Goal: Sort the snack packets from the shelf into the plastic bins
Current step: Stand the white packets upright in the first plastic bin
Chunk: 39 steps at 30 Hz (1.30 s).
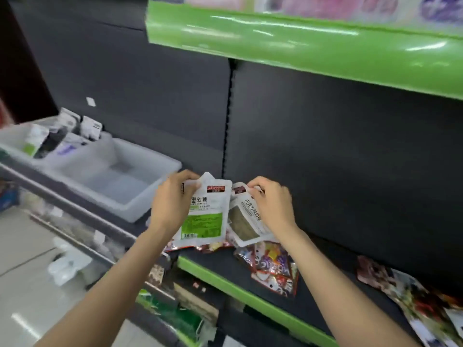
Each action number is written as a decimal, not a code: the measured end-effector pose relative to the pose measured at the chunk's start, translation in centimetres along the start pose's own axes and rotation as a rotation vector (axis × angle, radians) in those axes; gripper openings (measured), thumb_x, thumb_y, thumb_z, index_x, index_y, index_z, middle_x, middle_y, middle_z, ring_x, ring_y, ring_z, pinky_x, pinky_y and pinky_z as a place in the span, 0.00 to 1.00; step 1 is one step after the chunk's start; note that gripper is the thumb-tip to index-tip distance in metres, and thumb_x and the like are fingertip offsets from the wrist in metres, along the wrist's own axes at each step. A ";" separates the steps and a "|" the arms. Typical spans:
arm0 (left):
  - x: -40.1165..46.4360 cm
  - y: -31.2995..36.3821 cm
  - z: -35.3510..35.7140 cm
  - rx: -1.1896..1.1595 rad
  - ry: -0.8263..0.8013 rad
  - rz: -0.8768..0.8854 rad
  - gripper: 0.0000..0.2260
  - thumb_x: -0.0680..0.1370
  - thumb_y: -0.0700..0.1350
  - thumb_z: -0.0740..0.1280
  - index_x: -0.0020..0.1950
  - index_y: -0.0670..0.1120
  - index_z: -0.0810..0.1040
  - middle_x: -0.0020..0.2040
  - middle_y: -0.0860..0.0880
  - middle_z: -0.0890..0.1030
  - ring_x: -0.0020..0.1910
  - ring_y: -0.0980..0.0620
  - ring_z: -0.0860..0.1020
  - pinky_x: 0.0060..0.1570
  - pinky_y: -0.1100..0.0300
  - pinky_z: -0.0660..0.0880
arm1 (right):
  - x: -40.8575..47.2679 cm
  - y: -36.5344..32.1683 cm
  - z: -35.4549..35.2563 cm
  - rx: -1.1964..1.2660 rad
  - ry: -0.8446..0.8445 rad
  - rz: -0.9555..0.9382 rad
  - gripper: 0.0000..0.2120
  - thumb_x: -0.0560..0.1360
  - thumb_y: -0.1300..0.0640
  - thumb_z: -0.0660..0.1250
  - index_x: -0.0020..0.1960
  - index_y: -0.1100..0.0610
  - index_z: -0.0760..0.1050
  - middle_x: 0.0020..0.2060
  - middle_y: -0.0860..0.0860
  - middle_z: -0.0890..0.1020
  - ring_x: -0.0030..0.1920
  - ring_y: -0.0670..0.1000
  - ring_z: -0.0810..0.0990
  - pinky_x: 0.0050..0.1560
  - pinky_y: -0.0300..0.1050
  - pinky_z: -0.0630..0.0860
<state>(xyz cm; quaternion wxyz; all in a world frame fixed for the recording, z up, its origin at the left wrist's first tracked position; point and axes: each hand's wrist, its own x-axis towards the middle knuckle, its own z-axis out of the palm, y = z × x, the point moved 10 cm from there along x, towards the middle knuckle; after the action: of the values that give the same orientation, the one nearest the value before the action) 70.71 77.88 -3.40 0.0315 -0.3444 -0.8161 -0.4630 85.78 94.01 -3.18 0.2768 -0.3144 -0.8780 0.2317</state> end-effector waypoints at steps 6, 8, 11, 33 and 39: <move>1.6 -9.6 -12.0 0.116 0.062 -0.052 0.05 0.78 0.44 0.66 0.51 0.48 0.80 0.48 0.46 0.80 0.43 0.45 0.77 0.42 0.53 0.72 | 0.9 -12.1 9.9 0.044 -0.040 -0.072 0.06 0.78 0.58 0.64 0.49 0.53 0.80 0.44 0.50 0.84 0.45 0.53 0.81 0.42 0.48 0.76; 1.7 -12.6 -15.6 0.142 0.088 -0.081 0.05 0.78 0.44 0.66 0.51 0.47 0.80 0.47 0.46 0.81 0.41 0.46 0.77 0.40 0.54 0.73 | 1.2 -15.3 12.8 0.078 -0.054 -0.082 0.07 0.78 0.58 0.63 0.50 0.53 0.80 0.46 0.50 0.84 0.47 0.53 0.81 0.45 0.49 0.77; 1.7 -17.0 -20.3 0.144 0.136 -0.138 0.05 0.78 0.43 0.65 0.50 0.47 0.80 0.44 0.47 0.79 0.39 0.49 0.75 0.39 0.57 0.69 | 1.7 -19.9 16.8 0.122 -0.100 -0.102 0.07 0.78 0.59 0.63 0.51 0.54 0.80 0.48 0.51 0.84 0.48 0.53 0.80 0.47 0.48 0.76; 22.0 -40.4 -35.2 0.105 0.266 -0.221 0.04 0.78 0.44 0.65 0.48 0.50 0.79 0.46 0.49 0.81 0.43 0.49 0.79 0.42 0.54 0.76 | 20.7 -38.1 40.0 0.264 -0.078 -0.096 0.05 0.78 0.58 0.64 0.48 0.55 0.79 0.48 0.50 0.83 0.50 0.53 0.78 0.44 0.42 0.67; 29.4 -44.5 -37.0 0.048 0.253 -0.208 0.07 0.78 0.43 0.65 0.53 0.47 0.80 0.44 0.52 0.79 0.42 0.48 0.78 0.44 0.51 0.77 | 26.3 -40.8 43.8 0.257 -0.011 -0.033 0.06 0.77 0.59 0.64 0.48 0.55 0.79 0.48 0.51 0.83 0.51 0.55 0.78 0.47 0.43 0.69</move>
<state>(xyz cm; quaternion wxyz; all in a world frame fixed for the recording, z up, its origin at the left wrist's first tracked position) 12.15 49.87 -4.13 0.0942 -0.1962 -0.8476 -0.4839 23.74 73.37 -2.96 0.3137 -0.2607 -0.8476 0.3393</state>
